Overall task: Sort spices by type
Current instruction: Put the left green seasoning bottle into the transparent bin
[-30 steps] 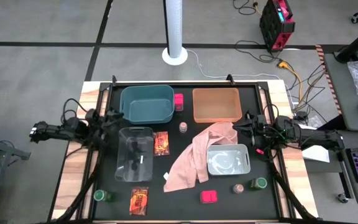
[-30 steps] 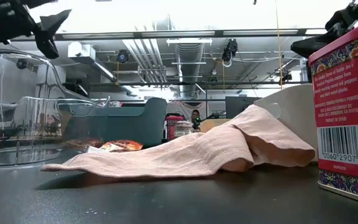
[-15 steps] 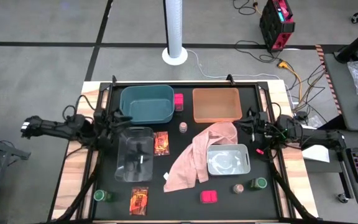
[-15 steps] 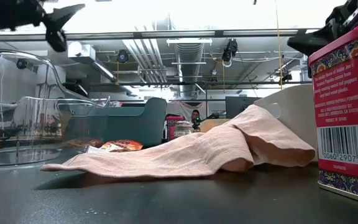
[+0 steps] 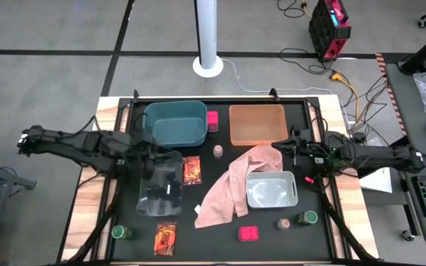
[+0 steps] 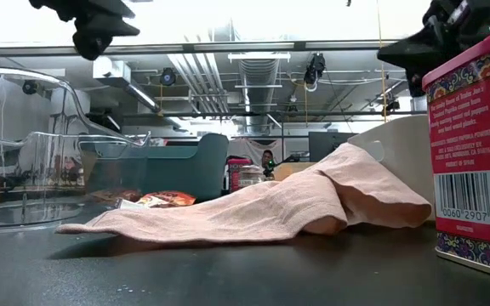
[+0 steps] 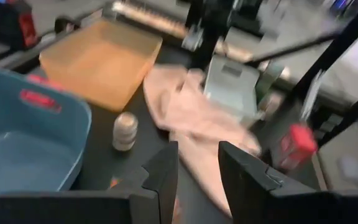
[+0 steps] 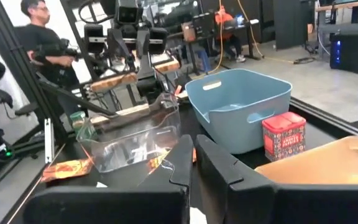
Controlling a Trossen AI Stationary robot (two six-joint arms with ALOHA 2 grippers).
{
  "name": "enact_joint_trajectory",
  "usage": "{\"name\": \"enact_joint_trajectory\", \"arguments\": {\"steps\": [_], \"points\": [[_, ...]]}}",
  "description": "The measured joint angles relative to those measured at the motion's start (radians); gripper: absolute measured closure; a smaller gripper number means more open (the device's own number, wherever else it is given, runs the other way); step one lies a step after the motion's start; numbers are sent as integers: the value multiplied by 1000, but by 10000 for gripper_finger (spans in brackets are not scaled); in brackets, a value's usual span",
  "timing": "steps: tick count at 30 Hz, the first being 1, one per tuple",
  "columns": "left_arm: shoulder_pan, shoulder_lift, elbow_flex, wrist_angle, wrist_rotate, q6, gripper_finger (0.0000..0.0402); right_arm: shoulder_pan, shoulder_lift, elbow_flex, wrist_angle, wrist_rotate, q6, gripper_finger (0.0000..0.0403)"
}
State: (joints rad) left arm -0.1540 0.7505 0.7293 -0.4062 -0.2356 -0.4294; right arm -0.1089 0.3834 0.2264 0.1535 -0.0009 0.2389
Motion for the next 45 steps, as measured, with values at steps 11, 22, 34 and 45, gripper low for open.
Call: {"name": "enact_joint_trajectory", "arguments": {"steps": [11, 22, 34, 45], "points": [[-226, 201, 176, -185, 50, -112, 302, 0, 202, 186, -66, -6, -83, 390], [-494, 371, 377, -354, 9, -336, 302, 0, 318, 206, -67, 2, -47, 390], [-628, 550, 538, -523, -16, -472, 302, 0, 399, 218, -67, 2, -18, 390], [-812, 661, 606, -827, 258, -891, 302, 0, 406, 222, -67, 2, -29, 390]]}}
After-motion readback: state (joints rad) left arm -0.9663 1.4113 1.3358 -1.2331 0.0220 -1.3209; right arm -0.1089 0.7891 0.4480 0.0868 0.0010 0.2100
